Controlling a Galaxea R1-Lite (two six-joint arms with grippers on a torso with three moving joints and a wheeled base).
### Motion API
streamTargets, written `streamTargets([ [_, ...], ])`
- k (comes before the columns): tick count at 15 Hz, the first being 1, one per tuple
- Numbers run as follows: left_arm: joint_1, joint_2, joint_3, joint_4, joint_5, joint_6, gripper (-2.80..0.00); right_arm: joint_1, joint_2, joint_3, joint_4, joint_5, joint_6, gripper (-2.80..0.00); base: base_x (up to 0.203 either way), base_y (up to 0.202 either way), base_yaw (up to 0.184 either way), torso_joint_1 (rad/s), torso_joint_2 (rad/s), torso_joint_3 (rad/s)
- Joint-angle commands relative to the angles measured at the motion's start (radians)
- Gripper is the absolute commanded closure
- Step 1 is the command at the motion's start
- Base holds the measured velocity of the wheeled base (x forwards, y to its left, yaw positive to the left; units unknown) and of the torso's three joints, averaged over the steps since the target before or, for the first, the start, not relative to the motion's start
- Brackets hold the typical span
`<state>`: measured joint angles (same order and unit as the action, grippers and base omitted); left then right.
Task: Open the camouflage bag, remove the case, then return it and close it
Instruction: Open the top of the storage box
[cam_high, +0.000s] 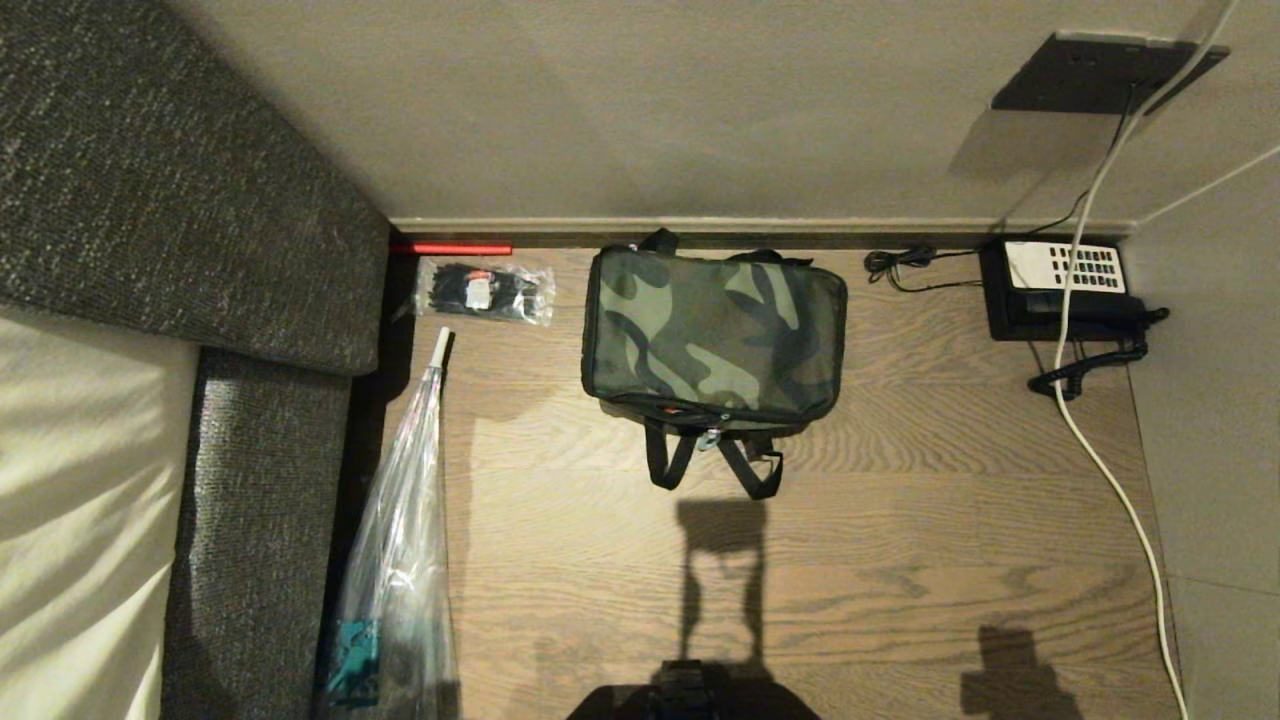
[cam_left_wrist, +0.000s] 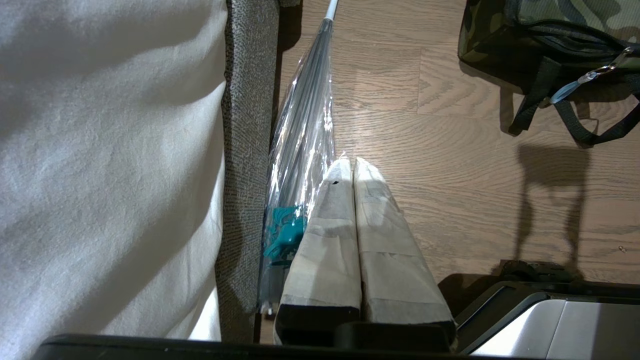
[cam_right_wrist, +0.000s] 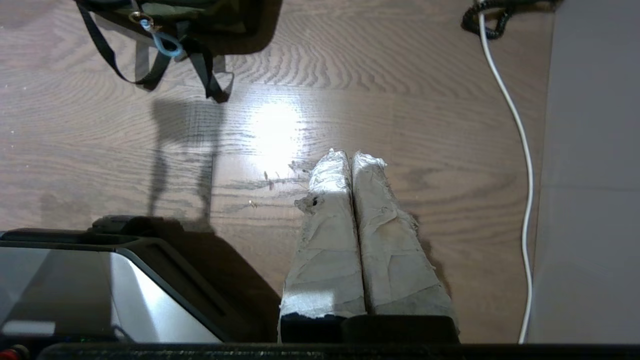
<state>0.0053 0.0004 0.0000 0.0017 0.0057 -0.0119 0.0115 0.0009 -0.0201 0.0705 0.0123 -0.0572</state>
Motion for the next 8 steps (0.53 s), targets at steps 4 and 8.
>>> streamTargets([
  [4,0.0,-0.002,0.003,0.0,0.0,0.0,0.0,0.0,-0.002,-0.241,0.191,0.05,0.066,0.0,0.0,0.0,0.0,0.0,0.0,0.0],
  [8,0.001,-0.002,0.002,0.0,0.0,0.0,0.0,0.0,0.008,-0.737,0.674,0.22,0.119,0.0,0.0,0.0,0.0,0.0,0.0,0.0],
])
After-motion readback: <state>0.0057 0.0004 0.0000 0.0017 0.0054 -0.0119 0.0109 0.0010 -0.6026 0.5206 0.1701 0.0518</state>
